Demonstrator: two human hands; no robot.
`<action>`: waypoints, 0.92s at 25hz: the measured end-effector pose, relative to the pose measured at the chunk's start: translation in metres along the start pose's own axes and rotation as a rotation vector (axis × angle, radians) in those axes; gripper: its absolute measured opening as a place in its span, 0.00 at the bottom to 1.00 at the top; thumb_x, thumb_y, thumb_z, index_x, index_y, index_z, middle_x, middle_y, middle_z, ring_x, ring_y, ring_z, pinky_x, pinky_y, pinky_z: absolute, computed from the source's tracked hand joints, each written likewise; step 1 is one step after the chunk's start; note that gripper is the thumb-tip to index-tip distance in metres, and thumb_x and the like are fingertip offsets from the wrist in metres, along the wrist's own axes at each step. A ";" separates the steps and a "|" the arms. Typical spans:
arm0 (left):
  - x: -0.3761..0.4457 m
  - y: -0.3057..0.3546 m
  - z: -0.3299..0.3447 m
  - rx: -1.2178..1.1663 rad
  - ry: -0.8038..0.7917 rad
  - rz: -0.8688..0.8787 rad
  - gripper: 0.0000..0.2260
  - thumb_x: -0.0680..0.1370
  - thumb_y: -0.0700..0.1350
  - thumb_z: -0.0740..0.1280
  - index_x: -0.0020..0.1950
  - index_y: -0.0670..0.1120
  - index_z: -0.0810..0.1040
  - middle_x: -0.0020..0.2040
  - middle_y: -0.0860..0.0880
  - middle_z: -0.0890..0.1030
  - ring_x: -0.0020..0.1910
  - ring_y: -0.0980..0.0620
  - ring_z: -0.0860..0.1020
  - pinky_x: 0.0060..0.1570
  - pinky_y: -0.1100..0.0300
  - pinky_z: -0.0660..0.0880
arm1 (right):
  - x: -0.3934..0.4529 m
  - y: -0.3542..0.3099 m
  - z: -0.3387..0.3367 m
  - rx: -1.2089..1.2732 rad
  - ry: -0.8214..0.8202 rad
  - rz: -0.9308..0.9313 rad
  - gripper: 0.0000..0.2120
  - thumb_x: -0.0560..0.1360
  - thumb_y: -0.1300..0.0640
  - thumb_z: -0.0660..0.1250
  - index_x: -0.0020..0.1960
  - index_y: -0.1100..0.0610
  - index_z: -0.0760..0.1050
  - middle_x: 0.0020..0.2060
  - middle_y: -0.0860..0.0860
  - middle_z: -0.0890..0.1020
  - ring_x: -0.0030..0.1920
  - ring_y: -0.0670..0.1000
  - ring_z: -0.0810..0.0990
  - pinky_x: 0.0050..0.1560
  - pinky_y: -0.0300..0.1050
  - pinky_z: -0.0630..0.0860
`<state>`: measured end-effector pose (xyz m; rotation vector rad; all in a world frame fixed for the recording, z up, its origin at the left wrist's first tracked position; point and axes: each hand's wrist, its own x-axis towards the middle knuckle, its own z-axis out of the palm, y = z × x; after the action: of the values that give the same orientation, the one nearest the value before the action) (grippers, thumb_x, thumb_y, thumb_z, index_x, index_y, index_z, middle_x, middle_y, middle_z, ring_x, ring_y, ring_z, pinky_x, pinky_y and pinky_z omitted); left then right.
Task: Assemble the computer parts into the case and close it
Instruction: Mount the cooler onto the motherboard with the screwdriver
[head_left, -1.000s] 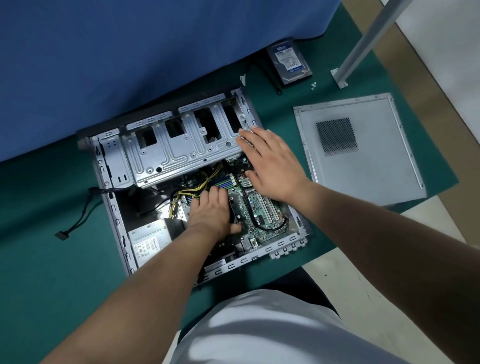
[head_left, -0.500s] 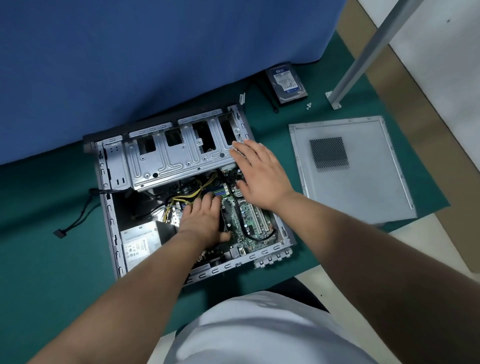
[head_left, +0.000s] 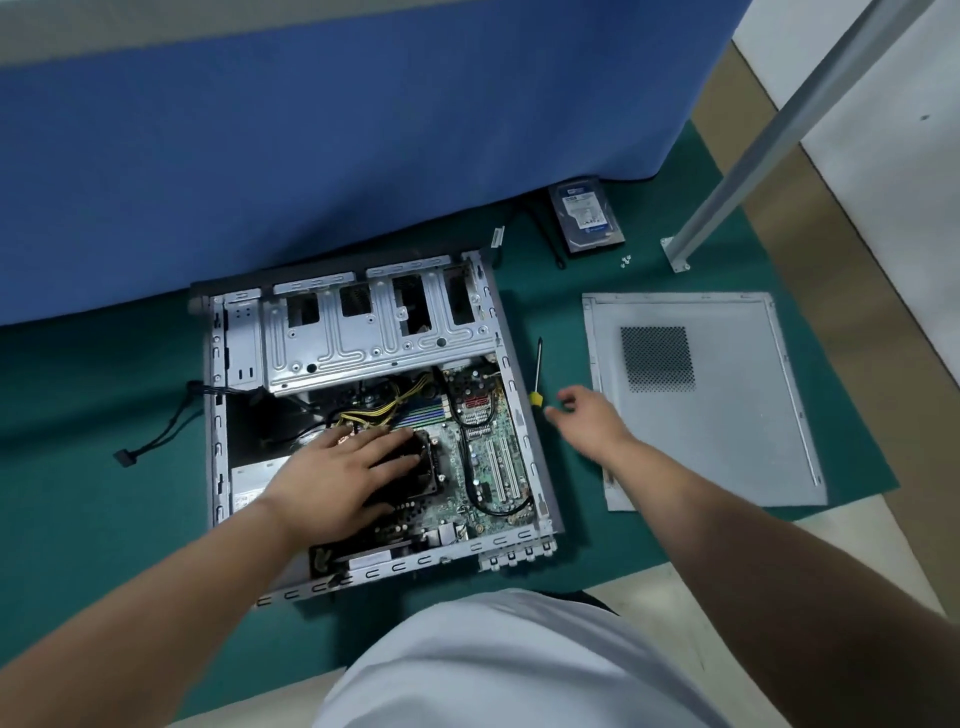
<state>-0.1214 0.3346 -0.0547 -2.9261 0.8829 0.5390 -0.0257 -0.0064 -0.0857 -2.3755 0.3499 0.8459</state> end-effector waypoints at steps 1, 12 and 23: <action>0.001 0.000 0.000 -0.007 -0.016 -0.015 0.29 0.78 0.65 0.65 0.78 0.60 0.68 0.81 0.54 0.65 0.74 0.49 0.73 0.69 0.46 0.72 | 0.003 -0.001 0.007 -0.049 -0.047 0.017 0.21 0.82 0.50 0.65 0.72 0.58 0.71 0.68 0.59 0.75 0.66 0.60 0.76 0.69 0.55 0.72; 0.007 -0.001 0.010 -0.062 -0.034 -0.073 0.27 0.81 0.67 0.57 0.80 0.65 0.60 0.83 0.62 0.54 0.79 0.55 0.64 0.63 0.51 0.73 | 0.024 -0.019 0.032 -0.256 -0.047 0.143 0.11 0.81 0.65 0.54 0.49 0.60 0.74 0.53 0.59 0.81 0.46 0.58 0.78 0.45 0.46 0.74; 0.008 -0.002 0.012 0.021 -0.064 -0.062 0.30 0.81 0.68 0.56 0.82 0.63 0.54 0.83 0.59 0.55 0.81 0.51 0.58 0.73 0.44 0.63 | -0.037 -0.043 -0.023 0.483 0.241 -0.204 0.06 0.81 0.55 0.62 0.55 0.52 0.77 0.42 0.51 0.82 0.42 0.52 0.85 0.43 0.46 0.83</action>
<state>-0.1185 0.3336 -0.0689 -2.8891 0.7829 0.6112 -0.0248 0.0156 -0.0289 -2.0138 0.3534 0.3313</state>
